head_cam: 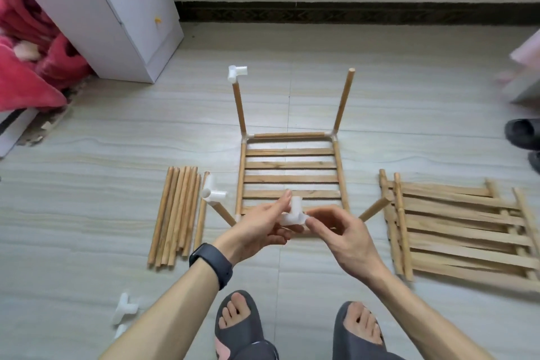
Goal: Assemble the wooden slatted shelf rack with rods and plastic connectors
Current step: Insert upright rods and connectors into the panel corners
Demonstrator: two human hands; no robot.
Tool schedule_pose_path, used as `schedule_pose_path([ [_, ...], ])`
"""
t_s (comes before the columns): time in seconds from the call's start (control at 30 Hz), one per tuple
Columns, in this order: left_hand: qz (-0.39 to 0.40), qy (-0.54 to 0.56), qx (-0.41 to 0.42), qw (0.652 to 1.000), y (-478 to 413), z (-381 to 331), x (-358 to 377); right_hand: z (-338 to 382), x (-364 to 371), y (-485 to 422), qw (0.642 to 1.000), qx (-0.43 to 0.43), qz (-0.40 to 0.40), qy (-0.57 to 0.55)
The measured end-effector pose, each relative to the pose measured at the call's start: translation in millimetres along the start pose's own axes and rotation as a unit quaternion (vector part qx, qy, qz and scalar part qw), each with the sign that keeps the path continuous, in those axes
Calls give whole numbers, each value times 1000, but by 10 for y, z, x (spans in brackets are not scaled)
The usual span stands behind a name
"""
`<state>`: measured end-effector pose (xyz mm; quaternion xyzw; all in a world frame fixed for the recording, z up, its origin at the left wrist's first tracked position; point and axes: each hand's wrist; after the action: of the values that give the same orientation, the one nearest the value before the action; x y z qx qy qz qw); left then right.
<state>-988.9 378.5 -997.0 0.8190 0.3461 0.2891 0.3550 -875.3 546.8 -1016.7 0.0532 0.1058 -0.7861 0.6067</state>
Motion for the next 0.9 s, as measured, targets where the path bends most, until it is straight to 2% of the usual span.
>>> schedule_pose_path([
  [0.13,22,1,18,1000,-82,-174,187,111,-191,-28,999,-9,-31,-4],
  [0.3,56,-18,50,997,-133,-367,339,187,-412,-121,993,-7,-121,-4],
  [0.53,66,-65,113,989,-205,-531,568,265,-755,-139,989,-22,-134,65],
  [0.63,53,-95,150,983,-250,-550,665,295,-901,-153,992,25,-120,2],
  [0.77,43,-96,184,977,-355,-549,885,338,-1039,-153,976,81,-144,-139],
  [0.9,55,-108,191,974,-476,-536,1070,339,-1137,-134,980,51,-162,-102],
])
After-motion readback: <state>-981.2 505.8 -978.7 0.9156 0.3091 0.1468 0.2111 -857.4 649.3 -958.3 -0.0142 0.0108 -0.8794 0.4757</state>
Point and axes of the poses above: each hand's wrist, its own y-axis away from the middle knuckle, its own x-axis out of the palm, z = x × y, and after that the axes turned 11 degrees about -x, right-handed
